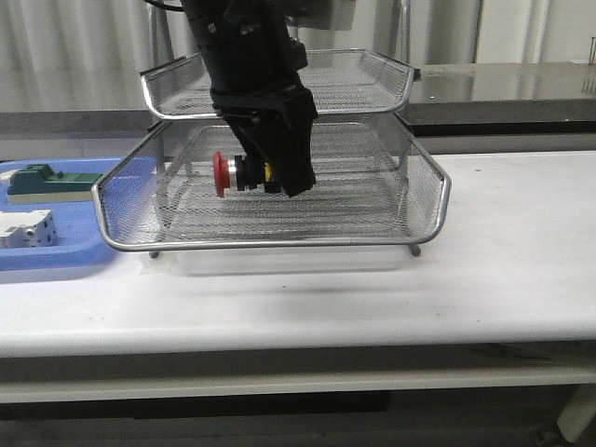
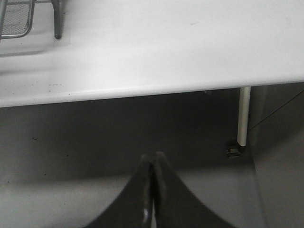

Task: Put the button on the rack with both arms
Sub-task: 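Lower the button into the wire tray and open the left gripper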

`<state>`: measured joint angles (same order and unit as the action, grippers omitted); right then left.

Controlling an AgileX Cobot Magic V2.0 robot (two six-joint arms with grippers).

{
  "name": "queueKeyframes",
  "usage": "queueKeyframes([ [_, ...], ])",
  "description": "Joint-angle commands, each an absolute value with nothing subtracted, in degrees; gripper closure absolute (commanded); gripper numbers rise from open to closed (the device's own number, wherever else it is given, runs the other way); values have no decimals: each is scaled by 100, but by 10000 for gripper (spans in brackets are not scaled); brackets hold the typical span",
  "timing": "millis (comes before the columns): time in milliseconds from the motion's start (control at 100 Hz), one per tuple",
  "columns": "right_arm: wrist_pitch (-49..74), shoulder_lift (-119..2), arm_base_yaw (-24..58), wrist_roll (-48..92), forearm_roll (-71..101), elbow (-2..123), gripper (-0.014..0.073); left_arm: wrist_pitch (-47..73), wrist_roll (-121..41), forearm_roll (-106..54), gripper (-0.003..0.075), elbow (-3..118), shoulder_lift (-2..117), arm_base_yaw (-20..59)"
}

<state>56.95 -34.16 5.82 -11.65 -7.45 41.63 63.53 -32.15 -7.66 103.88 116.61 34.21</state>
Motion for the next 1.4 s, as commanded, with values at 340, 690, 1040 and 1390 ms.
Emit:
queueKeyframes([
  [340,5371,-3433,571,-1166,-861,4360,662,6219,-3190,-915,601,10532,11418,3458],
  [690,5371,-3433,571,-1166,-861,4360,662,6207,-3205,-915,202,10532,11418,3458],
  [1040,5371,-3433,571,-1166,-861,4360,662,6667,-3205,-1209,159,10818,11418,3458],
  [1390,5371,-3433,571,-1166,-861,4360,662,7304,-2989,-1292,160,11275,11275,3458],
])
